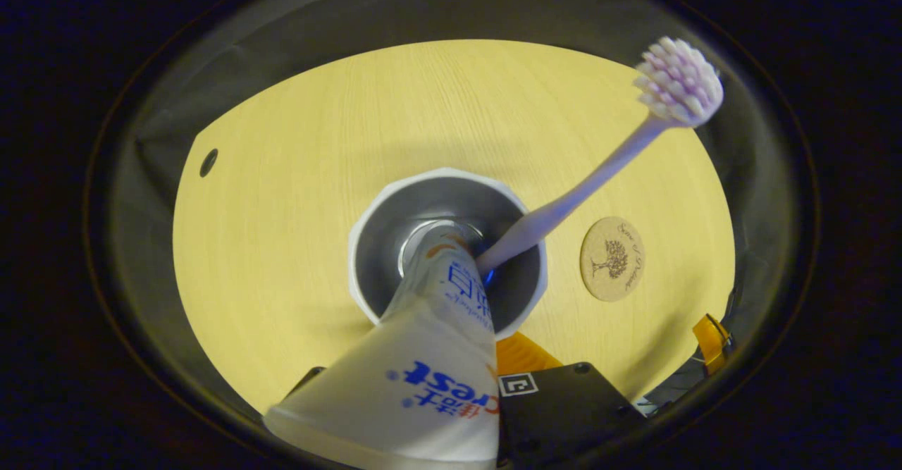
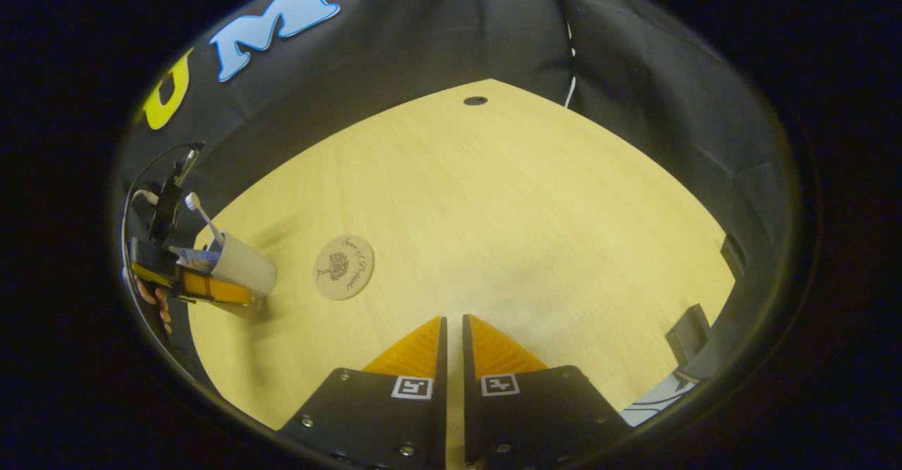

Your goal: Put the toothbrush and toothpaste on the desktop into the cup, then pick up the cup and place it on the coaster on the desktop.

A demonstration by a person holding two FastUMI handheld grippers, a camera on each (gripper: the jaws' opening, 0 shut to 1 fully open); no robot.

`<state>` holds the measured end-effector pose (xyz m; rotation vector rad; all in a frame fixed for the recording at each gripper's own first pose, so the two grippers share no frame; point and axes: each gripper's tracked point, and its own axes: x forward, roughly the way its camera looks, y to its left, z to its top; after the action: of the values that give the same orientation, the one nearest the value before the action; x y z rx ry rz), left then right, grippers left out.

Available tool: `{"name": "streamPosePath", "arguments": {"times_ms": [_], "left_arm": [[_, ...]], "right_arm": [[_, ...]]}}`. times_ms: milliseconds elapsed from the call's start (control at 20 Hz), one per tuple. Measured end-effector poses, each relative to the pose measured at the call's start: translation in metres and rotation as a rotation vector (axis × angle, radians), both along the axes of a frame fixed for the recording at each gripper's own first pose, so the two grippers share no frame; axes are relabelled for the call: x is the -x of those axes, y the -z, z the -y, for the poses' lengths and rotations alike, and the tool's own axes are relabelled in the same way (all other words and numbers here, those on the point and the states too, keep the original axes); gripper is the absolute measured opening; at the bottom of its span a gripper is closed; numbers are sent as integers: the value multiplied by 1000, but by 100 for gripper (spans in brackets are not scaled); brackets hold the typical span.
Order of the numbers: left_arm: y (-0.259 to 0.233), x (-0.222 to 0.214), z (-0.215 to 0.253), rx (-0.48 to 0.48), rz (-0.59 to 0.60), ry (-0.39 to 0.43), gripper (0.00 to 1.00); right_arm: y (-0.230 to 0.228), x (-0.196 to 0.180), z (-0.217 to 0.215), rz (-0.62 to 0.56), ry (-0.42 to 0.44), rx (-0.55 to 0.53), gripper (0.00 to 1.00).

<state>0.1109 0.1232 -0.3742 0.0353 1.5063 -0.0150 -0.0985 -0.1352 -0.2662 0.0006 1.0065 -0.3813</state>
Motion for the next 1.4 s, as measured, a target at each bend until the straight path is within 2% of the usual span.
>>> {"name": "streamPosePath", "arguments": {"times_ms": [350,950,1150,1400], "left_arm": [[-10,5,31,66,-8,-10,33],[-28,-19,138,122,17,171,33],[-18,-15,164,122,1,203,33],[-8,-12,173,93,-13,217,32]], "right_arm": [[4,1,-3,-19,1,-6,10],[-2,7,15,0,58,-17,10],[-3,11,24,6,95,-28,10],[-8,14,29,13,122,-36,10]]}}
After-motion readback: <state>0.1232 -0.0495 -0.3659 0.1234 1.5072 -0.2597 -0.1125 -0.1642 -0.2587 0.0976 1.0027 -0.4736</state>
